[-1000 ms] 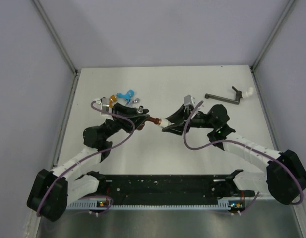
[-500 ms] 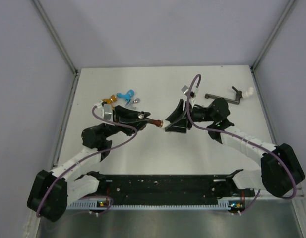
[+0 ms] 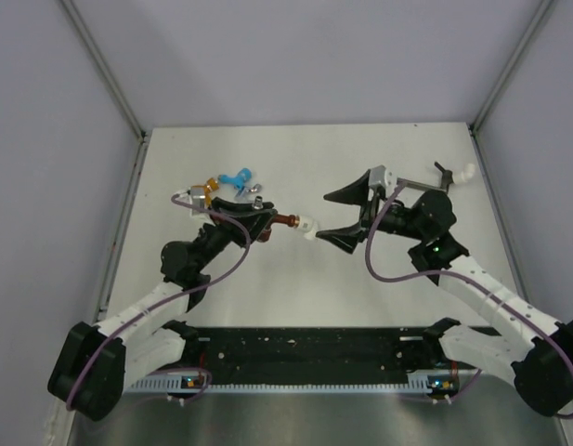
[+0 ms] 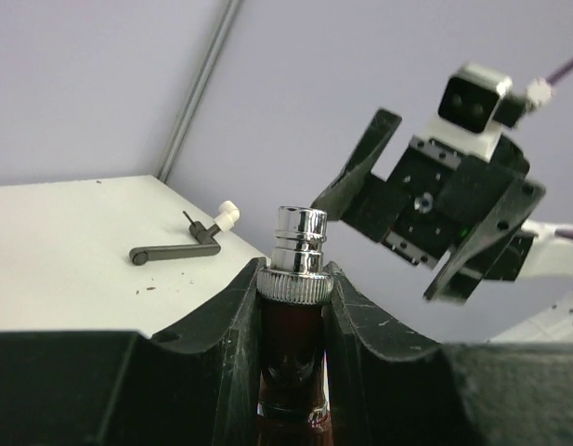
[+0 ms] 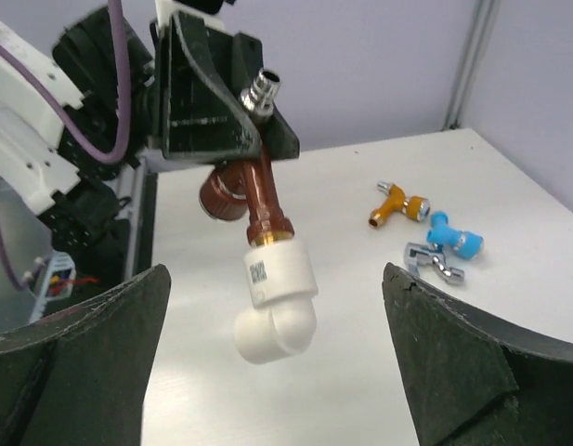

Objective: Install the water faucets

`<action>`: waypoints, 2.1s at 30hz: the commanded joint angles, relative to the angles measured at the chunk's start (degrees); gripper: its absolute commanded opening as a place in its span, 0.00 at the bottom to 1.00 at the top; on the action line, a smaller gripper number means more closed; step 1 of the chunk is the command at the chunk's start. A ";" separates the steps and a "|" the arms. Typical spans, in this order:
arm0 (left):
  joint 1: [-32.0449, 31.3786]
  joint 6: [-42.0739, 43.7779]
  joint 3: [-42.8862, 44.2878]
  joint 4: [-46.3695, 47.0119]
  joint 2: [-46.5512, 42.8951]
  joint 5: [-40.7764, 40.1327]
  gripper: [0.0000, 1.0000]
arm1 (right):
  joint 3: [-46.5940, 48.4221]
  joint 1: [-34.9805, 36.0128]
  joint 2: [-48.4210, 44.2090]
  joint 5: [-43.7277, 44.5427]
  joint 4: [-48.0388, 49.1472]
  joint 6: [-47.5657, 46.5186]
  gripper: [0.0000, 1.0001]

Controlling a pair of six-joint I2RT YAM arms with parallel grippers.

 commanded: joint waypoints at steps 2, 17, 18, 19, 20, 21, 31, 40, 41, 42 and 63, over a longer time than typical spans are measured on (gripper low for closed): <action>-0.10 -9.04 2.44 -1.62 -0.79 -7.40 0.00 | -3.91 2.07 -0.06 5.10 1.08 -15.95 0.94; -0.11 -15.03 3.85 -2.15 2.12 -7.05 0.00 | -5.42 10.34 1.87 12.34 0.47 -30.04 0.84; -0.10 -14.94 3.76 -2.15 2.03 -7.22 0.00 | -5.24 10.43 2.31 11.72 0.03 -29.86 0.83; -0.10 -14.94 3.76 -2.06 2.03 -7.31 0.00 | -4.98 10.52 2.75 11.36 -0.23 -29.77 0.82; -0.10 -14.94 3.85 -2.06 2.03 -7.40 0.00 | -4.89 10.86 3.19 11.36 -0.67 -30.03 0.82; -0.10 -14.94 3.76 -2.06 1.94 -7.49 0.00 | -4.89 11.13 3.46 11.45 -1.02 -30.47 0.82; -0.19 -17.22 3.41 3.56 5.27 -5.56 0.00 | -5.33 12.80 5.21 16.02 -2.34 -29.86 0.75; -0.19 -21.97 3.50 14.46 10.90 -3.62 0.00 | -5.33 13.24 6.27 18.74 -1.46 -26.53 0.34; -0.11 -21.19 3.50 14.20 10.64 -3.45 0.00 | -5.33 13.24 6.01 18.92 -1.55 -25.91 0.25; -0.10 -20.40 3.50 13.76 10.21 -3.36 0.00 | -5.50 13.24 5.66 19.01 -1.20 -25.30 0.17; -0.10 21.08 2.97 7.61 -2.36 23.97 0.00 | 2.75 5.42 14.79 -11.84 13.30 23.82 0.00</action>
